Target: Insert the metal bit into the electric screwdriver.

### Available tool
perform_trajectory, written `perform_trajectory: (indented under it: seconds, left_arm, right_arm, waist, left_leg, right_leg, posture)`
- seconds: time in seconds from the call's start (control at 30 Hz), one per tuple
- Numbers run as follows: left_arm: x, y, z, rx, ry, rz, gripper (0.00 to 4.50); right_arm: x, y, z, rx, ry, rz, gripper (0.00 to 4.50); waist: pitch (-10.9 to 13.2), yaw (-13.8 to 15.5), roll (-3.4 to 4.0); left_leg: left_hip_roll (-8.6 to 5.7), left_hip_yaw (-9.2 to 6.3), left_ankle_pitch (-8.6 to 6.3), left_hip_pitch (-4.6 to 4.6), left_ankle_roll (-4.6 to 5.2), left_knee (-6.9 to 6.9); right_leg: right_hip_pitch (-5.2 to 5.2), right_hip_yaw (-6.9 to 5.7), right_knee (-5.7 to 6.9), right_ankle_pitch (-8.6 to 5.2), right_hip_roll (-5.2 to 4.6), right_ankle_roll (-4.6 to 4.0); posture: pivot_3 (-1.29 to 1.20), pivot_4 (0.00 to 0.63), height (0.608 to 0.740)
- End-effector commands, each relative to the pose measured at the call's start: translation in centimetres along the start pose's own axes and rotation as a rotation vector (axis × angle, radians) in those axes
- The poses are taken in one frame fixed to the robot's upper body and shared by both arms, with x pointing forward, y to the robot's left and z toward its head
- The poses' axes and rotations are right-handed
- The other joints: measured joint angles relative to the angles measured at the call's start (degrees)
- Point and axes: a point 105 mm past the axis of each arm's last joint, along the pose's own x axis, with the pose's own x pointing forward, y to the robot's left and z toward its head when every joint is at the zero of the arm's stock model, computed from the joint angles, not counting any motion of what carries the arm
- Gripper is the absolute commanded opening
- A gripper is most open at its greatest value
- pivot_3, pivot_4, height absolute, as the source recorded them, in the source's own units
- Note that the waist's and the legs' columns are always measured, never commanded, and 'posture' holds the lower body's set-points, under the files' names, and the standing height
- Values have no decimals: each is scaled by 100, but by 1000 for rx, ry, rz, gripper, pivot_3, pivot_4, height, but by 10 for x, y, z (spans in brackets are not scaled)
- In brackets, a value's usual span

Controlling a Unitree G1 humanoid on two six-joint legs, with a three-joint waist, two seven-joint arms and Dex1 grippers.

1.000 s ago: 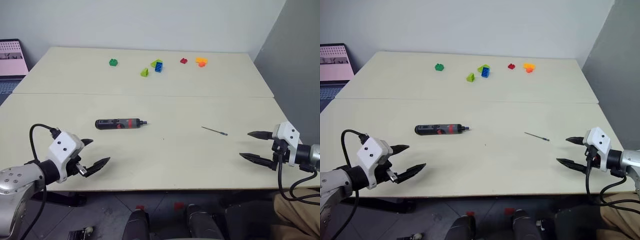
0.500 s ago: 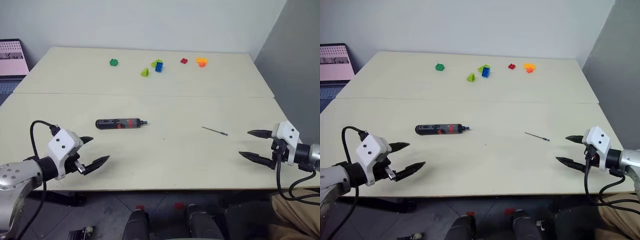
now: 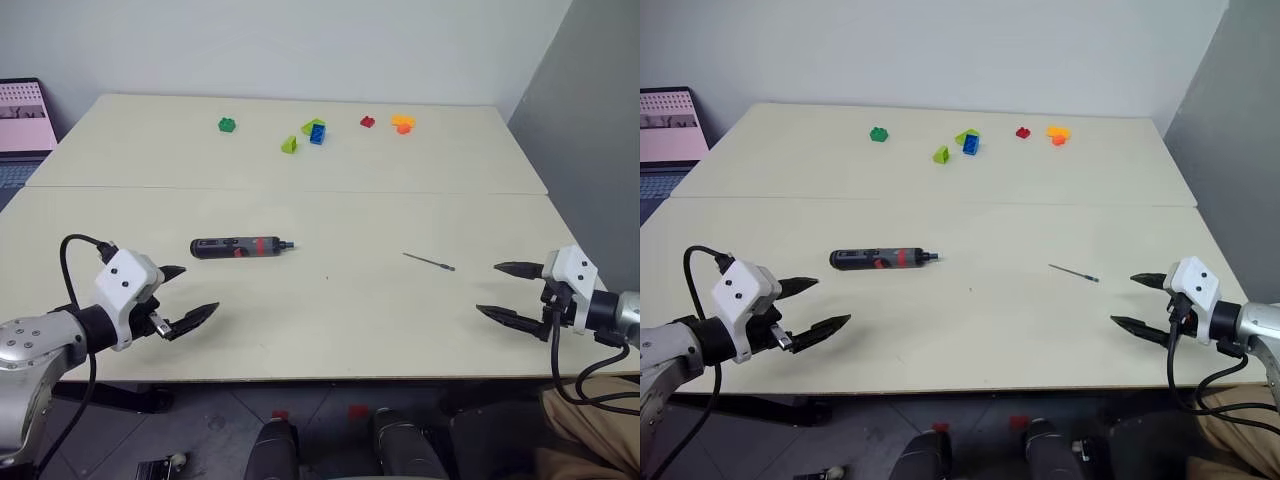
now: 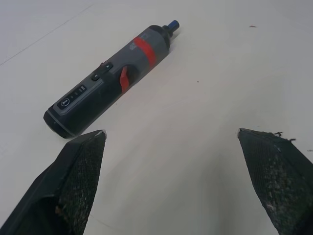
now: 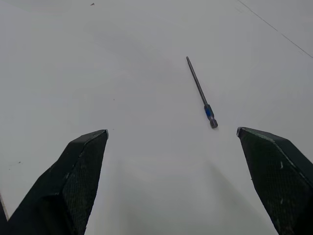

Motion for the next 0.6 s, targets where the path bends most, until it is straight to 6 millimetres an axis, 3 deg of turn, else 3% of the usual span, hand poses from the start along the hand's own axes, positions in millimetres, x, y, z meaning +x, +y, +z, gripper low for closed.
perform_trajectory:
  seconds: [0.03,0.27,0.37,0.6]
  left_arm:
    - [-2,4,13,40,-22,16,4500]
    - [4,17,25,166,65,-81,4500]
    - [7,26,26,258,147,-148,4500]
    - [38,51,56,420,208,-289,4500]
  right_arm:
    - [-4,-7,11,-45,-33,-34,4451]
    - [1,-3,29,-38,-100,-26,4451]
    - [6,6,39,-59,-116,14,4451]
    - [16,38,71,-71,-198,180,4451]
  waist:
    - [0,0,0]
    - [0,2,1]
    - [1,-1,1]
    - [2,18,3]
  left_leg:
    - [0,0,0,0,0,0]
    - [0,-2,0,1,0,4]
    - [-1,4,0,1,0,1]
    - [-1,-2,1,-22,0,6]
  right_leg:
    - [0,0,0,0,0,0]
    - [-5,-1,5,0,1,0]
    - [-2,2,5,0,1,0]
    - [-12,-4,22,1,7,4]
  posture:
    - [0,150,740]
    - [0,150,740]
    - [0,150,740]
    - [0,150,740]
